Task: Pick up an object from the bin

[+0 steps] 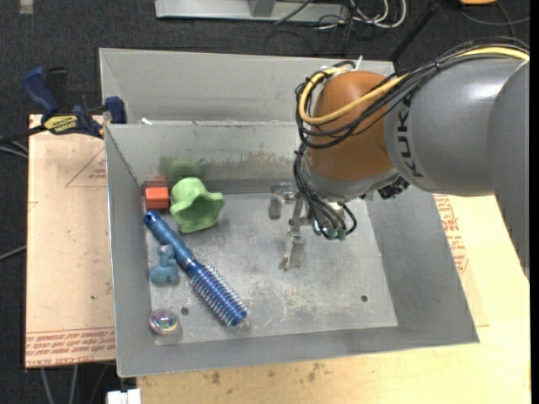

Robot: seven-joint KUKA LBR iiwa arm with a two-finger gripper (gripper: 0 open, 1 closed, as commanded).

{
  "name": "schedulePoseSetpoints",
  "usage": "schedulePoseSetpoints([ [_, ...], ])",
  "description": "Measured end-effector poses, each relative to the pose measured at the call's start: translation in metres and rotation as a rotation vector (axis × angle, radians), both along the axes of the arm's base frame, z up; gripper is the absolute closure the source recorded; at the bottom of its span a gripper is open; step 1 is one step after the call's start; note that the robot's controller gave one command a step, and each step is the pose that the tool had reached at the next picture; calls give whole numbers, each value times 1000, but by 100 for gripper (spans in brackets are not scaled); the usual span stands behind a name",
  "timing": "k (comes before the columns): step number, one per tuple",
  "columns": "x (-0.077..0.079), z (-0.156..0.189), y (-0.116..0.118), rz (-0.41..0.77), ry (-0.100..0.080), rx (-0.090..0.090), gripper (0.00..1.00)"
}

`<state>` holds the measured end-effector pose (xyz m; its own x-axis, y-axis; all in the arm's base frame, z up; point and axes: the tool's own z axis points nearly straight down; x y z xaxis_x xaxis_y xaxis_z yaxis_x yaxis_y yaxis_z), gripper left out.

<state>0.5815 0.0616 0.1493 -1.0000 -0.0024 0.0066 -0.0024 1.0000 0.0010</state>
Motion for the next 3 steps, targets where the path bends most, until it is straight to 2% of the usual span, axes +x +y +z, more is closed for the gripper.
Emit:
schedulePoseSetpoints([
  [1,-33,-82,101,185,-2,3,0],
  [2,-34,-49,175,281,-3,-12,0],
  [3,-46,-49,190,901,-12,2,0],
])
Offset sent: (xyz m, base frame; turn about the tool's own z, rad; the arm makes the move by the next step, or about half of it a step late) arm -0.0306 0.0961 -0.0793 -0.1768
